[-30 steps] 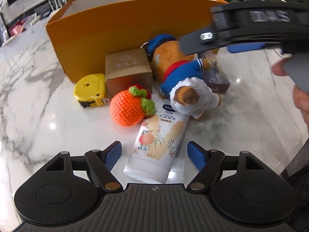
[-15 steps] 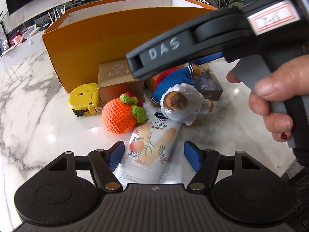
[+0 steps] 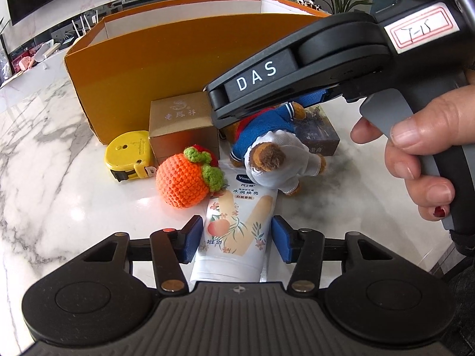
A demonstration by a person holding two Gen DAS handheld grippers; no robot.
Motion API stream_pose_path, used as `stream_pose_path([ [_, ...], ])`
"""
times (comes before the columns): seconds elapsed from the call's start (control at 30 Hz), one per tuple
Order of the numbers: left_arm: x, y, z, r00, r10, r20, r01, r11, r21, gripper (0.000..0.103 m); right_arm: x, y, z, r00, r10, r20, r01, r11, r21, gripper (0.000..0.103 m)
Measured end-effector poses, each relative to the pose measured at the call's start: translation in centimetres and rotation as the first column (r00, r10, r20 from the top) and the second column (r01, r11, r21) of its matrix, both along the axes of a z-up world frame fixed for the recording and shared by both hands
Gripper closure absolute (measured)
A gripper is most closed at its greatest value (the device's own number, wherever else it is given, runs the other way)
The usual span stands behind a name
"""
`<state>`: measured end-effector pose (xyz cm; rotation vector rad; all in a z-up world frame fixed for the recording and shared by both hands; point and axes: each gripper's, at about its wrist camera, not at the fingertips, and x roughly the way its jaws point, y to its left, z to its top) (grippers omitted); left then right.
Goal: Organize objects
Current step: 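Grasp the white lotion tube with the left tool while the right tool grasps the sailor teddy bear, then lift the lotion tube with the left tool while the right tool lifts the teddy bear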
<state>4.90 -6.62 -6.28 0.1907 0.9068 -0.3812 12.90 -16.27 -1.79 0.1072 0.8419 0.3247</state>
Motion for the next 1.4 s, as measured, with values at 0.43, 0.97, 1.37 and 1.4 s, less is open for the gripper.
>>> stream_pose_path([
  [0.43,-0.1,0.0,0.2,1.000,0.009,-0.016,-0.009,1.000,0.002,0.048,-0.5,-0.4,0.3,0.999,0.028,0.031,-0.027,0.999,-0.033,0.050],
  [0.97,-1.5,1.8,1.5,0.998,0.022,-0.055,-0.023,1.000,-0.020,0.049,-2.8,-5.6,2.5,0.999,-0.009,0.042,0.004,0.995,0.101,0.051],
  [1.37,-2.1,1.9,4.0,0.999,0.037,0.011,-0.037,0.998,-0.046,0.049,-5.5,-9.5,4.4,0.992,-0.088,0.086,0.085,0.996,0.040,0.051],
  [1.4,-1.9,1.8,4.2,0.999,0.040,0.023,-0.039,0.998,-0.047,0.049,-5.8,-9.8,4.6,0.991,-0.095,0.093,0.092,0.995,0.031,0.051],
])
